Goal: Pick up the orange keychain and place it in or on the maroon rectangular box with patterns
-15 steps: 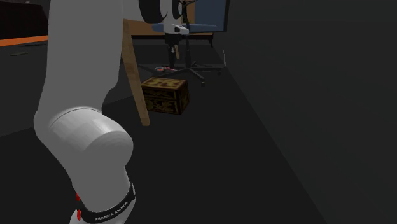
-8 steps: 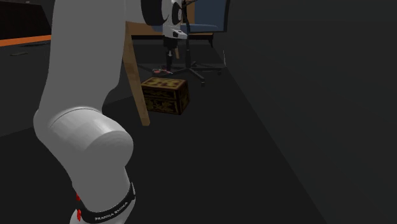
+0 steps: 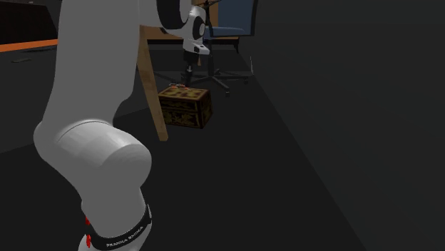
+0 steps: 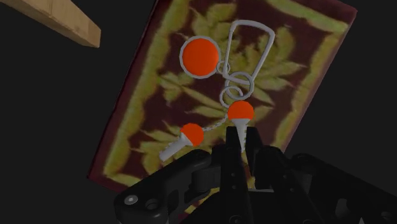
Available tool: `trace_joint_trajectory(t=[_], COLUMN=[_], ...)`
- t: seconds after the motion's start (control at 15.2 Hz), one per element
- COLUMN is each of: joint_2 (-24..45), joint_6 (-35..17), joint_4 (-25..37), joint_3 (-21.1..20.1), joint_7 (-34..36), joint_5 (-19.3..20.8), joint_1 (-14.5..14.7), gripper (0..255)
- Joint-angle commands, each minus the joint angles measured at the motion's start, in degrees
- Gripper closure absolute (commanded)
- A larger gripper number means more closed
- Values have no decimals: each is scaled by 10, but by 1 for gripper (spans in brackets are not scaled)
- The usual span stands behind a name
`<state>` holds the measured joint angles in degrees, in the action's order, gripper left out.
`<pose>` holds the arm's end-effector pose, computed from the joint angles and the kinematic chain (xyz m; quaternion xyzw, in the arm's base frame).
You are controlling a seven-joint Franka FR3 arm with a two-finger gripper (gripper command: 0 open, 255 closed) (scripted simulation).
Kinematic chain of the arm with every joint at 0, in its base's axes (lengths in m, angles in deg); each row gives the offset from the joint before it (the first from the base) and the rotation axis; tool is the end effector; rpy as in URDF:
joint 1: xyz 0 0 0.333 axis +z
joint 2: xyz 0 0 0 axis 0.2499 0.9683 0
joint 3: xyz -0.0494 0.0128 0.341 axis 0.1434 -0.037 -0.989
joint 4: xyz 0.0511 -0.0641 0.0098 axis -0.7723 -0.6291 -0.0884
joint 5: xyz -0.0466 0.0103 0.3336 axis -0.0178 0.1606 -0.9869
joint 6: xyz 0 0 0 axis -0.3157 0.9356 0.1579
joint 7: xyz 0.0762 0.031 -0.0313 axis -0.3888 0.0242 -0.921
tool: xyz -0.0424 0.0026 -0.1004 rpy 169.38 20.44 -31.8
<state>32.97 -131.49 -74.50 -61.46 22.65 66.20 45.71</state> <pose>0.3817 0.4939 0.4618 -0.9792 0.1683 0.1110 0.0234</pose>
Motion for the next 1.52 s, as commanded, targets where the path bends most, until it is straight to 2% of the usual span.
trace_joint_trajectory(t=[0.0,0.46,0.53,0.79,0.86,0.92,1.12,1.45], joint_2=[5,-2,-2,-17,-4,-8,-12,-11], joint_6=[-12,-13,-16,-25,-13,5,57,57], joint_4=[-17,-17,-21,-44,-17,-2,45,45], joint_3=[9,60,60,58,78,83,81,70], joint_7=[-3,-17,-16,-18,-22,-24,-24,-21], joint_5=[79,56,56,52,48,45,44,49], joint_1=[34,75,76,74,90,94,93,84], gripper=[255,255,0,0,0,0,0,0])
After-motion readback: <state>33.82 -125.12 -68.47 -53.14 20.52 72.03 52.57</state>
